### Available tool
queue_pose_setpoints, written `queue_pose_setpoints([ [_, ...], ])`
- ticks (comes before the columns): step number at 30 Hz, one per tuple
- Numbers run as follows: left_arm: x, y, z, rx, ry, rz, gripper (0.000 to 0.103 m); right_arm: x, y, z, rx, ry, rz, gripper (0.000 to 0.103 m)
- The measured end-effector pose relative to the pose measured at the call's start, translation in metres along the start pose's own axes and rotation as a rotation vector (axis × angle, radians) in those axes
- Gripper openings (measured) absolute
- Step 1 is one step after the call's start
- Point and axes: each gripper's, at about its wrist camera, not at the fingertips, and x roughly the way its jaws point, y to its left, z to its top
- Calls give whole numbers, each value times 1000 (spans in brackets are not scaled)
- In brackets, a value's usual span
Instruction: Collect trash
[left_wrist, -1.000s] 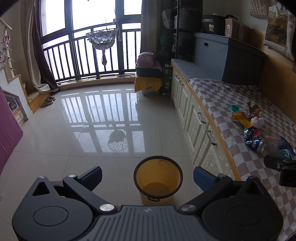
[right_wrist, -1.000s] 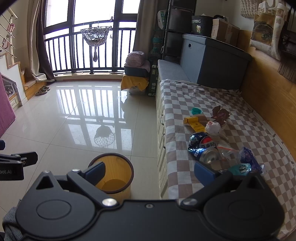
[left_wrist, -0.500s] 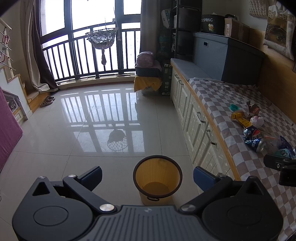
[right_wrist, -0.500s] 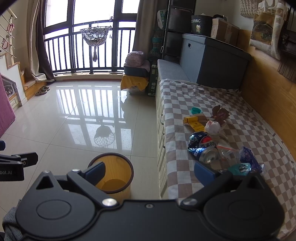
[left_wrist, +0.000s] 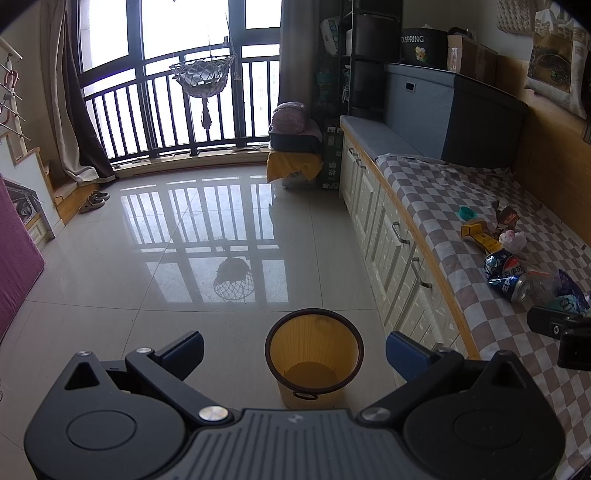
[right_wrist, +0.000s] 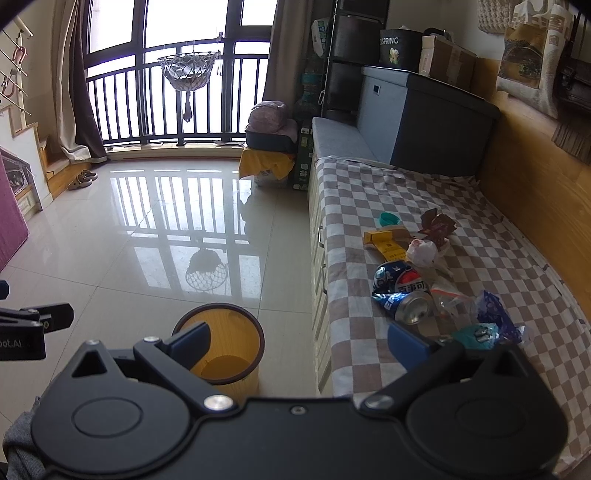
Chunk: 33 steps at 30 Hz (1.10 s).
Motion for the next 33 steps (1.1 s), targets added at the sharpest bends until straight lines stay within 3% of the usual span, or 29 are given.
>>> queue_pose_setpoints([
  [33, 0, 0, 0, 4, 3, 5, 103, 0, -7, -2, 9, 2, -1, 103],
])
